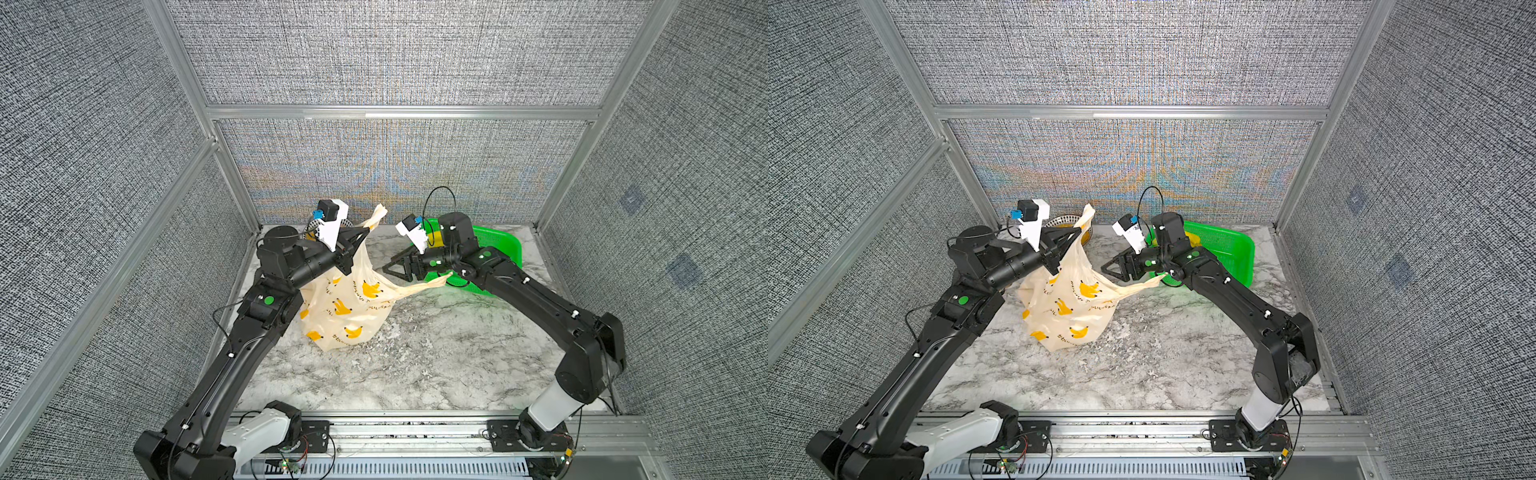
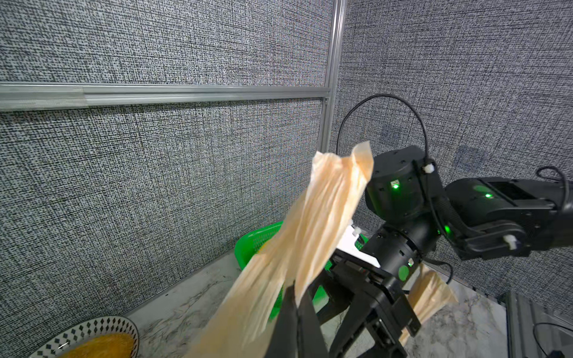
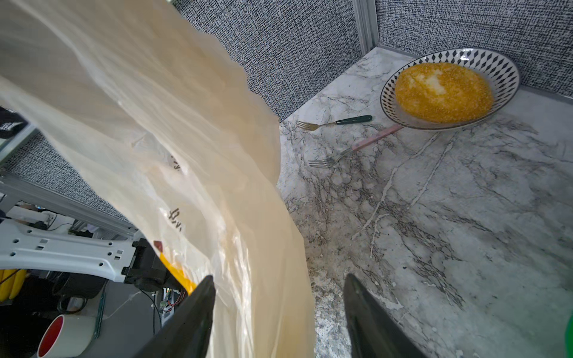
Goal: Place the banana into a plastic bag & tie a knot
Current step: Open the plastic bag at the center of the board.
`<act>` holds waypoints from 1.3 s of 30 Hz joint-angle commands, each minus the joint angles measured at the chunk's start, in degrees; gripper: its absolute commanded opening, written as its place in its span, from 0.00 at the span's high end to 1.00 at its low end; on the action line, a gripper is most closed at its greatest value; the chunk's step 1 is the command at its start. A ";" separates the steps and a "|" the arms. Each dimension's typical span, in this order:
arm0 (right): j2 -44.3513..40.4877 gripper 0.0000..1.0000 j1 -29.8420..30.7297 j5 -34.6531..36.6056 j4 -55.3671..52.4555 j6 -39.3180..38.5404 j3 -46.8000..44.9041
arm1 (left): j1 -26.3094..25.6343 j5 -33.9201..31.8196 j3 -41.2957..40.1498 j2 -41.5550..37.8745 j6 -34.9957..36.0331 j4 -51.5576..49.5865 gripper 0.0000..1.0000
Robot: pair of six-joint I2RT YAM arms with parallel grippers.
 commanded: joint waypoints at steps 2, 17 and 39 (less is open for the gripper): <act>0.28 0.33 1.59 -3.90 5.17 0.60 0.62 | -0.02 3.43 0.11 0.05 -2.11 2.49 1.00; 5.26 0.40 5.60 1.14 8.62 4.24 4.95 | -0.01 3.70 -0.88 -0.08 -2.94 2.66 1.00; 1.32 1.00 -7.53 10.98 11.08 12.25 -8.78 | -0.01 -2.09 -1.68 -1.50 0.04 -7.53 1.00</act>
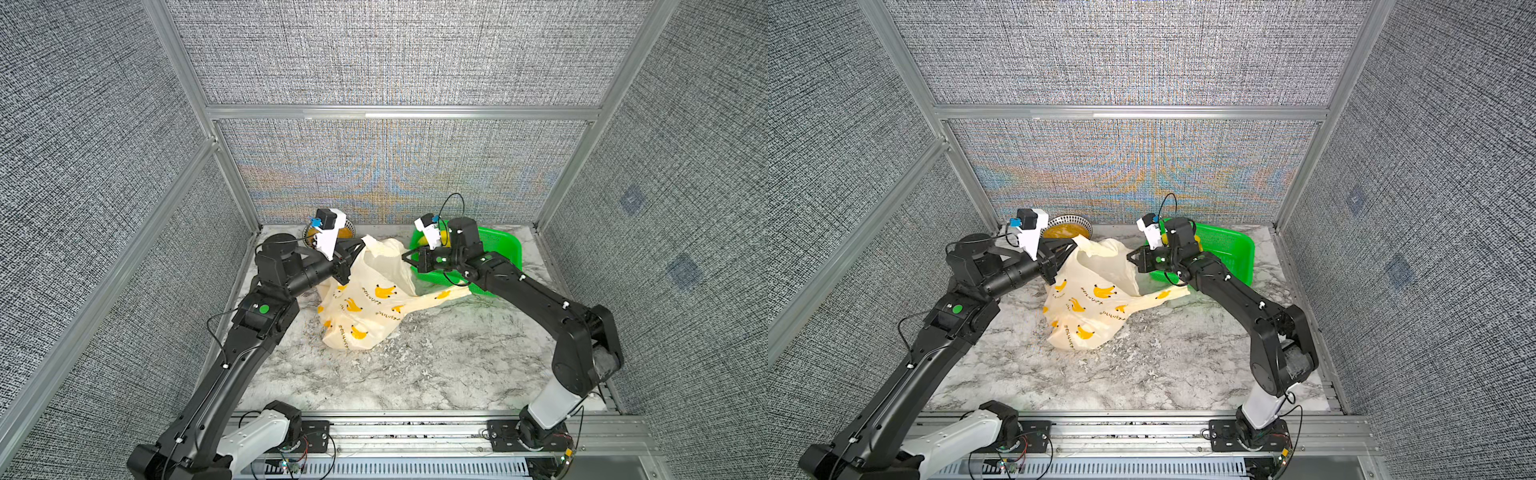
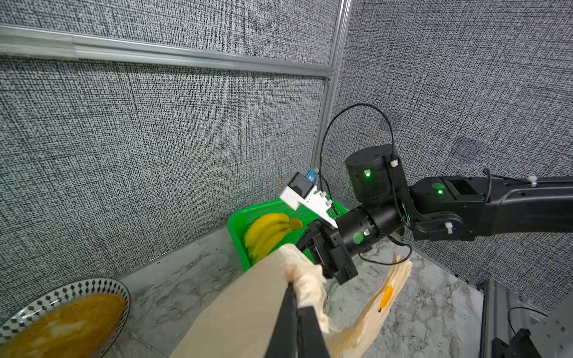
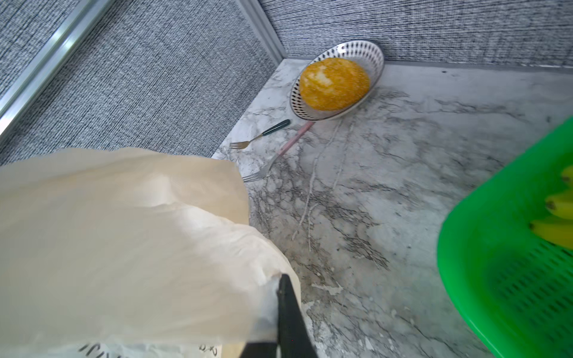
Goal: Place the banana into a plastic bag & tie a knot
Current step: Open the plastic bag at the center of the board.
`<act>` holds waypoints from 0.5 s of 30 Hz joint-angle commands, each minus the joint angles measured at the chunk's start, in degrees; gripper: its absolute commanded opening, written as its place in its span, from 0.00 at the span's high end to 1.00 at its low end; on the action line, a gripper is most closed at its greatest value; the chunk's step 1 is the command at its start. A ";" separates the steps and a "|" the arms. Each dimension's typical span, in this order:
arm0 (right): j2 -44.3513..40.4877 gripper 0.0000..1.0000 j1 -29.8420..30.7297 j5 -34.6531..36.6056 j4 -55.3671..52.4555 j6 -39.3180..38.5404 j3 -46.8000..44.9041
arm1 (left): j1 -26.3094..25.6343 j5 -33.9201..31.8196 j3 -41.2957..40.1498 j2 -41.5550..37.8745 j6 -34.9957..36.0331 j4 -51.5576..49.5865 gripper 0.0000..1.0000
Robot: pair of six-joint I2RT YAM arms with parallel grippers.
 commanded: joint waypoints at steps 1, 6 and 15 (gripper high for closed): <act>-0.34 1.00 -0.83 0.41 2.36 1.83 -0.81 | 0.00 -1.04 0.95 1.97 0.58 -1.47 1.00; -2.82 0.61 -0.01 -0.64 2.41 0.74 -1.41 | -0.02 -0.03 3.96 7.91 0.49 -2.53 1.00; -16.80 0.44 0.96 5.98 3.36 -3.69 -10.62 | 0.00 2.00 7.84 14.53 -0.74 -1.74 1.00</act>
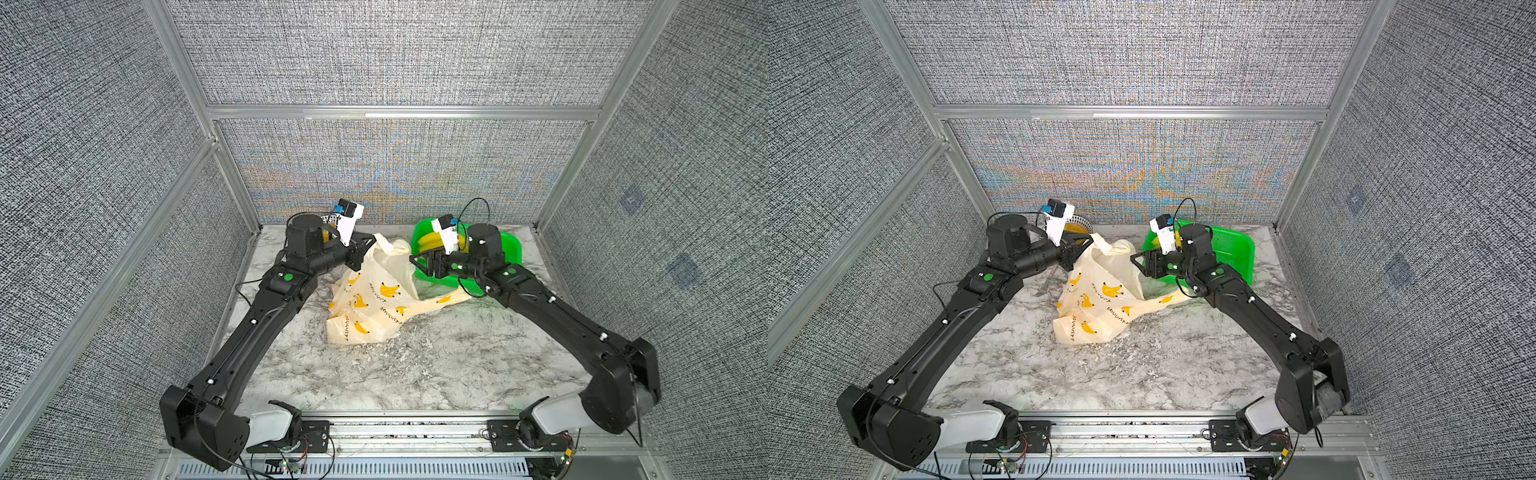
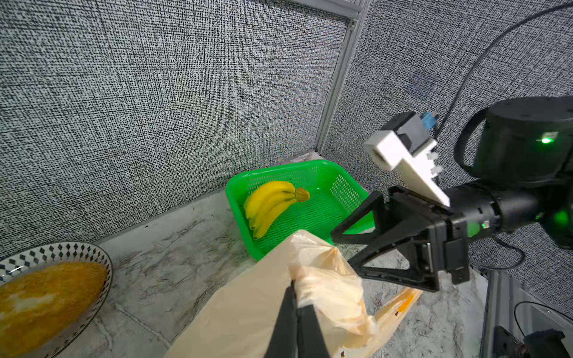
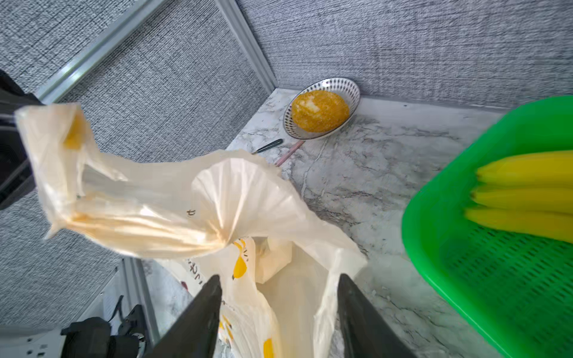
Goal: Place the banana into a plastic bag & tie a knot
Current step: Open the plastic bag at the center of the board.
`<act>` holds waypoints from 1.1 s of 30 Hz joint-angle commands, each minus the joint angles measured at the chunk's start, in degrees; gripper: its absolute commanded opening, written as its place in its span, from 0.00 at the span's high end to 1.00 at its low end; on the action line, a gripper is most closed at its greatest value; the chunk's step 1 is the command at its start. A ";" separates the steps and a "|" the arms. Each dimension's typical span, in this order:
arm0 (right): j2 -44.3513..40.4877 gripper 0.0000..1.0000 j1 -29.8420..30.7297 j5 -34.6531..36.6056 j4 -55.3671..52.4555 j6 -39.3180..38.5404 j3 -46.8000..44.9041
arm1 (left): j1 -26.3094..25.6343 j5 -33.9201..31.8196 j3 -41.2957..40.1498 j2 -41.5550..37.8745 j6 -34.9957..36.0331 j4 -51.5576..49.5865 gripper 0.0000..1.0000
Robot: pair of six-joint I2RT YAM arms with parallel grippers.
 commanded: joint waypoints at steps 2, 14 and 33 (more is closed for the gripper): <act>-1.80 0.52 1.06 -4.41 4.46 -1.49 -2.66 | 0.00 0.81 0.93 1.19 -1.11 1.12 1.00; 12.23 0.74 9.46 -5.90 12.27 2.45 -1.48 | 0.00 0.58 1.94 4.76 -3.35 3.57 1.00; 1.43 0.43 -2.46 -28.52 21.58 6.73 -9.90 | 0.02 -1.19 2.75 9.68 -1.14 0.23 1.00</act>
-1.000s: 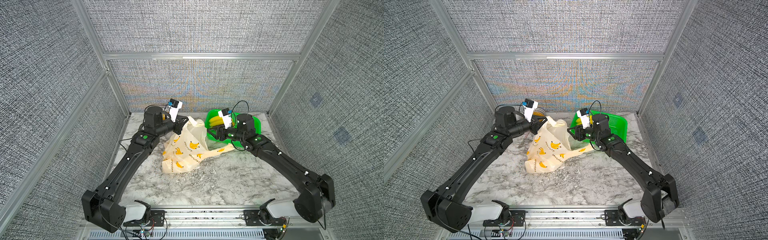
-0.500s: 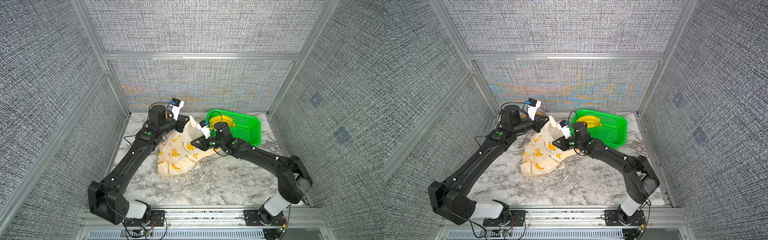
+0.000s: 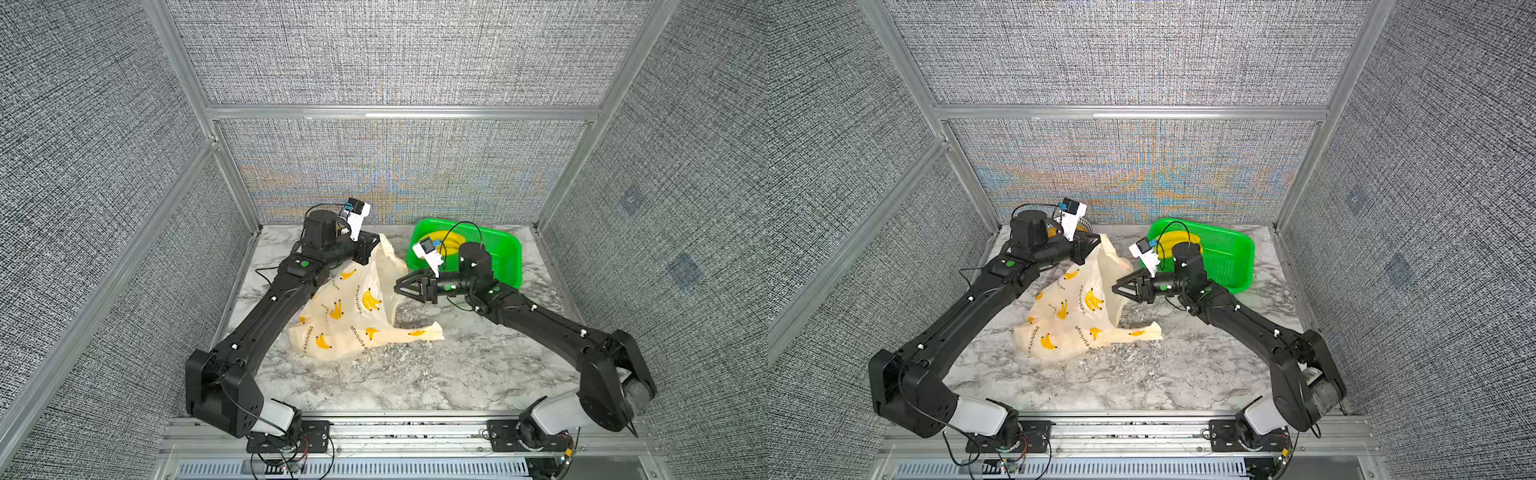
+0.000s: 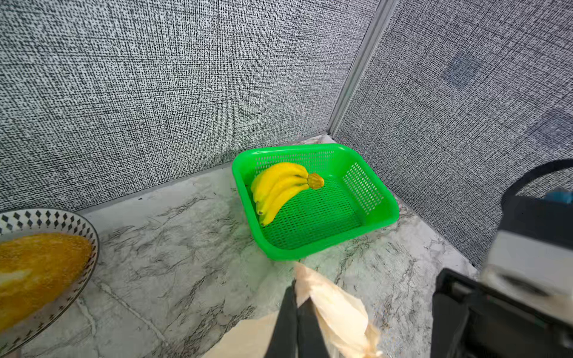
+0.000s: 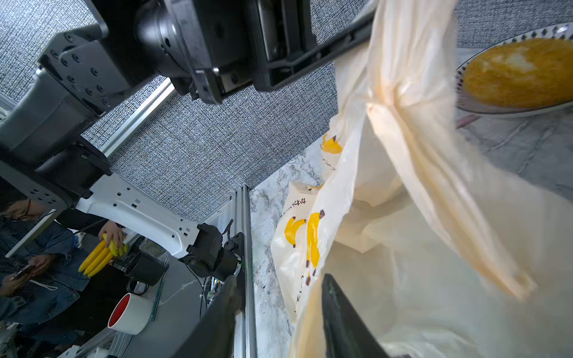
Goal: Place the banana into a plastic bag & tie a knot
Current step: Open the plastic bag at the center of the board, then pick up the banana from the basket.
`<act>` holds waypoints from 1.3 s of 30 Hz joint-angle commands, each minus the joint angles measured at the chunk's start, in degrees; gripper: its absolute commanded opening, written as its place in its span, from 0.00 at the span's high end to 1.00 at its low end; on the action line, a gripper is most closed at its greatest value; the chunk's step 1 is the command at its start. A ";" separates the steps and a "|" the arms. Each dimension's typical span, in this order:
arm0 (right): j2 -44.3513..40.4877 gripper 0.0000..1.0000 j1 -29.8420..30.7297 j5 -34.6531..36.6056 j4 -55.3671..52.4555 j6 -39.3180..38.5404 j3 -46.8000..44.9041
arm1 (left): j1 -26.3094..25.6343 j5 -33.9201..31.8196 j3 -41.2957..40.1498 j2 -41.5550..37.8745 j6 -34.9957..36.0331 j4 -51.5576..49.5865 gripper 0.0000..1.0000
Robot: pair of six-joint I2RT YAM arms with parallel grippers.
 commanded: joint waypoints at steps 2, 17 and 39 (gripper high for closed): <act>-2.10 0.34 -7.22 4.02 -2.64 0.82 1.18 | -0.01 1.08 0.23 1.07 1.35 -1.29 1.00; 20.24 0.26 -21.49 51.01 -23.47 -11.26 20.25 | -0.01 1.89 6.22 8.90 0.39 -8.34 1.00; 39.36 0.36 -22.23 50.74 -35.46 -21.97 40.66 | -1.06 0.97 15.75 21.26 -1.24 -17.35 1.00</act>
